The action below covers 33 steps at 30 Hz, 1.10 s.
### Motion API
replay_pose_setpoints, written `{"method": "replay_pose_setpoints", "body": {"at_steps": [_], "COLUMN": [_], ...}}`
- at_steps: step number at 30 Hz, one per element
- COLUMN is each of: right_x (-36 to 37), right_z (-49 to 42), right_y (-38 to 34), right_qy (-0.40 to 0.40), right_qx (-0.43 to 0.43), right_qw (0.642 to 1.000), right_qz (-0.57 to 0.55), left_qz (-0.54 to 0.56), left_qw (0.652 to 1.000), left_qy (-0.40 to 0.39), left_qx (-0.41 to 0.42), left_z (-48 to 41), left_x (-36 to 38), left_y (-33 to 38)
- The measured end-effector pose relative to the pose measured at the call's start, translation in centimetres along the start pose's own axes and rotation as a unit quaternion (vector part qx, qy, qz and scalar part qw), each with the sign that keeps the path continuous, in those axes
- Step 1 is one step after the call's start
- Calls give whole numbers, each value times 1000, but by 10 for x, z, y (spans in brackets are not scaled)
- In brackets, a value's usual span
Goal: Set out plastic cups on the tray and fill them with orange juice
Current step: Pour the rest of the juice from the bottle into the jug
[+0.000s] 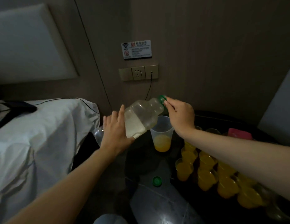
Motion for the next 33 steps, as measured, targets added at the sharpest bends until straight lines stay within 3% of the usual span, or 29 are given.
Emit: {"method": "replay_pose_setpoints", "body": {"at_steps": [4,9,13,21,26,30,33], "right_x": [3,1,-5,36,71,88,96], "right_z": [13,31,79,152,168,186,198], "right_y": [-19,-42,-33,24,32,24,27], "right_qy": [-14,-41,-84,-253,-384,-522,-548], "right_qx": [-102,-215,-178,-52,18,-39,-52], "right_qw": [994,972,976,953,894,786,752], "right_qz": [26,80,92,156,232,331,363], "left_qz": [147,313,396,420,410,418,406], "left_qw": [985,936,896,883,887,884,888], "left_qy": [32,69,81,77,86,76,75], "left_qx": [-85,-144,-184,-193,-192,-197,-202], "left_z": [25,43,59,75,82,89,92], "left_x": [41,80,102,127,138,145,150], "left_y": [-3,-7,-13,-25,-34,-39,-43]}}
Point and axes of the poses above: each hand's wrist, its own z-axis away from the middle knuckle, its own x-axis out of the palm, y = z × x, the point moved 1 cm from there along -z, towards the middle knuckle, and after that the axes turned 4 degrees about z, right-handed, at the moved point
